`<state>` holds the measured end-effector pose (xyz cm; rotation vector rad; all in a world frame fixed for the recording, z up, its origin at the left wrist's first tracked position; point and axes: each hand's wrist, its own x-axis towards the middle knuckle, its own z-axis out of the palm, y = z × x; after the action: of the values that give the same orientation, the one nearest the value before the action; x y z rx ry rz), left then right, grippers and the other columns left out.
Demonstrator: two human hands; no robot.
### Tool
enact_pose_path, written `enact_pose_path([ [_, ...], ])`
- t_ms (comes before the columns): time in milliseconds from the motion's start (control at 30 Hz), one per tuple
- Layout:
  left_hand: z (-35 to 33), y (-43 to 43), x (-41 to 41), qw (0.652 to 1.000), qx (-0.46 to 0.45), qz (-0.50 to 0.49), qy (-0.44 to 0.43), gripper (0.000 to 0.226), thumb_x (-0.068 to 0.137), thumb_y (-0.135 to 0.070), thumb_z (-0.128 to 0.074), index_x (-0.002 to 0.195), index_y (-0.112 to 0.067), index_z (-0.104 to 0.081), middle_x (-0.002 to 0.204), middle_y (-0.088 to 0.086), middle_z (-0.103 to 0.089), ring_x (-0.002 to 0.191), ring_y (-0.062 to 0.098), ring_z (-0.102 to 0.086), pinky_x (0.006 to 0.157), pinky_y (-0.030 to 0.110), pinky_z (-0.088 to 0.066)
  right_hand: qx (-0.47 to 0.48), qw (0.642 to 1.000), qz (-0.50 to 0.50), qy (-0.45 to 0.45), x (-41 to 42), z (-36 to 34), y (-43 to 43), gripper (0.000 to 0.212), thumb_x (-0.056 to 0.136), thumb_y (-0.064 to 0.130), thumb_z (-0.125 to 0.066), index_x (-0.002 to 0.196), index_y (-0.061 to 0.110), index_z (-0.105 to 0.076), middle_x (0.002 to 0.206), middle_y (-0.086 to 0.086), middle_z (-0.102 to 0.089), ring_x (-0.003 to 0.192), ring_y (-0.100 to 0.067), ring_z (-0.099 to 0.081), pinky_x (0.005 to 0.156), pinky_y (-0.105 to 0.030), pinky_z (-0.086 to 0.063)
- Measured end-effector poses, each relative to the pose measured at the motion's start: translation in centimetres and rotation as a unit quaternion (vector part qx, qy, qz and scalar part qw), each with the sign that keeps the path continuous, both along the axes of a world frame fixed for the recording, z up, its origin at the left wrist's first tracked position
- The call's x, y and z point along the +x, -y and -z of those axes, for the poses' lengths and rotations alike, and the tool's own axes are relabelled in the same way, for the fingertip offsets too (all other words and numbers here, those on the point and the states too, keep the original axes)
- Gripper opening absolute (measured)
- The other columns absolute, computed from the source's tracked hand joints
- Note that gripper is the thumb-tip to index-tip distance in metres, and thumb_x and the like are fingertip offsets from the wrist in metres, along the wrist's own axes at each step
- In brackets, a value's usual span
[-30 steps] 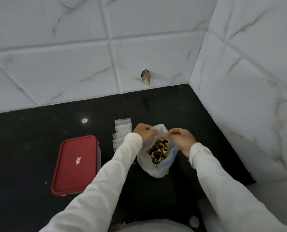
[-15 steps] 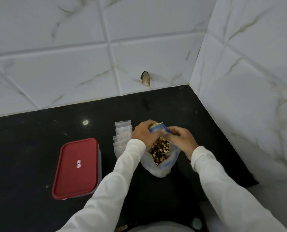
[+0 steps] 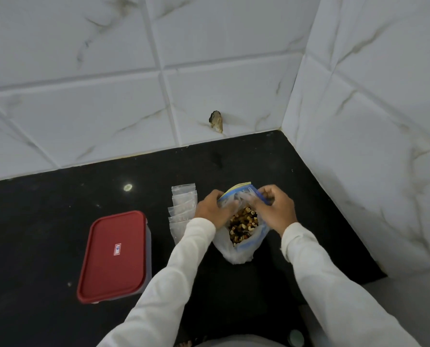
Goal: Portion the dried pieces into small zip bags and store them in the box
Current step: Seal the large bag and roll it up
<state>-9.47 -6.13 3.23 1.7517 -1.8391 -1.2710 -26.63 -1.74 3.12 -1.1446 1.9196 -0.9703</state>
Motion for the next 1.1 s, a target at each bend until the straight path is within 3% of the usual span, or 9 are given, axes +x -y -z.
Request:
enact_pose_path([
  [100, 1.4, -1.1, 1.7, 0.996, 0.033, -0.052, -0.058, 0.035, 0.087, -0.056, -0.064, 0.105, -0.026, -0.059, 0.102, -0.002, -0.064, 0.092, 0.014, -0.061, 0.083, 0.033, -0.053, 0.152, 0.96, -0.012, 0.235, -1.6, 0.3, -1.7, 0.039, 0.08, 0.053, -0.069, 0.11, 0.028, -0.067, 0.107, 0.0, -0.071, 0.102, -0.019, -0.066, 0.092, -0.042, -0.053],
  [233, 2.9, -3.4, 2.8, 0.986, 0.091, -0.079, -0.115, 0.035, 0.09, -0.058, -0.059, 0.101, -0.026, -0.061, 0.102, 0.0, -0.068, 0.098, 0.019, -0.064, 0.088, 0.039, -0.053, 0.169, 0.907, -0.03, 0.383, -2.4, 2.2, -4.7, 0.035, 0.094, 0.041, -0.057, 0.121, 0.021, -0.063, 0.115, -0.007, -0.07, 0.107, -0.023, -0.067, 0.093, -0.043, -0.053],
  [367, 3.5, -4.7, 3.0, 0.965, 0.098, -0.139, -0.202, 0.021, 0.1, -0.04, -0.052, 0.095, -0.026, -0.068, 0.103, 0.0, -0.069, 0.104, 0.02, -0.062, 0.101, 0.044, -0.048, 0.111, 0.928, -0.026, 0.355, -1.8, 2.6, -5.7, 0.028, 0.09, 0.024, -0.065, 0.116, 0.015, -0.067, 0.113, -0.011, -0.07, 0.104, -0.024, -0.068, 0.095, -0.044, -0.053],
  [467, 2.5, -4.3, 2.7, 0.952, 0.045, -0.17, -0.252, 0.017, 0.099, -0.022, -0.057, 0.09, -0.021, -0.071, 0.09, -0.002, -0.072, 0.096, 0.02, -0.066, 0.088, 0.034, -0.053, 0.073, 0.948, 0.056, 0.303, -1.3, 1.7, -4.8, 0.024, 0.08, 0.022, -0.076, 0.104, 0.015, -0.074, 0.1, -0.007, -0.074, 0.095, -0.023, -0.071, 0.09, -0.041, -0.056],
  [667, 0.8, -1.8, 1.1, 0.967, -0.1, -0.214, -0.095, 0.01, 0.093, -0.03, -0.067, 0.095, -0.022, -0.072, 0.088, -0.009, -0.069, 0.089, 0.013, -0.066, 0.083, 0.032, -0.055, 0.023, 0.987, 0.137, 0.077, 0.1, 0.4, -1.5, 0.014, 0.084, 0.022, -0.071, 0.097, 0.022, -0.065, 0.09, 0.002, -0.067, 0.082, -0.01, -0.066, 0.066, -0.024, -0.053],
  [833, 1.8, -3.6, 1.8, 0.958, 0.072, -0.221, -0.168, 0.027, 0.095, -0.05, -0.057, 0.101, -0.024, -0.061, 0.097, -0.004, -0.065, 0.094, 0.016, -0.062, 0.085, 0.036, -0.05, 0.167, 0.95, 0.081, 0.253, 0.0, 0.9, -2.2, 0.043, 0.078, 0.052, -0.071, 0.11, 0.025, -0.063, 0.106, -0.004, -0.07, 0.097, -0.02, -0.068, 0.087, -0.041, -0.056],
  [933, 3.6, -6.2, 2.8, 0.964, 0.103, -0.178, -0.166, 0.031, 0.098, -0.048, -0.053, 0.096, -0.018, -0.062, 0.093, -0.002, -0.064, 0.09, 0.014, -0.061, 0.074, 0.027, -0.045, 0.195, 0.924, -0.013, 0.33, -0.4, 1.5, -5.0, 0.044, 0.08, 0.041, -0.075, 0.115, 0.016, -0.064, 0.109, -0.009, -0.072, 0.103, -0.024, -0.069, 0.096, -0.047, -0.052],
  [1000, 4.2, -7.3, 2.9, 0.966, 0.087, -0.164, -0.181, 0.028, 0.1, -0.043, -0.051, 0.092, -0.019, -0.064, 0.091, -0.001, -0.065, 0.089, 0.014, -0.062, 0.068, 0.023, -0.043, 0.168, 0.934, -0.032, 0.313, -0.3, 1.8, -5.9, 0.033, 0.084, 0.029, -0.073, 0.111, 0.011, -0.067, 0.108, -0.012, -0.072, 0.102, -0.027, -0.069, 0.096, -0.05, -0.051],
  [1100, 3.6, -6.6, 2.2, 0.958, 0.055, -0.202, -0.196, 0.025, 0.101, -0.04, -0.051, 0.091, -0.023, -0.067, 0.088, -0.002, -0.067, 0.088, 0.014, -0.063, 0.071, 0.022, -0.047, 0.113, 0.973, -0.009, 0.203, -0.2, 1.6, -5.0, 0.02, 0.084, 0.034, -0.072, 0.1, 0.022, -0.074, 0.094, 0.0, -0.075, 0.093, -0.018, -0.071, 0.091, -0.045, -0.055],
])
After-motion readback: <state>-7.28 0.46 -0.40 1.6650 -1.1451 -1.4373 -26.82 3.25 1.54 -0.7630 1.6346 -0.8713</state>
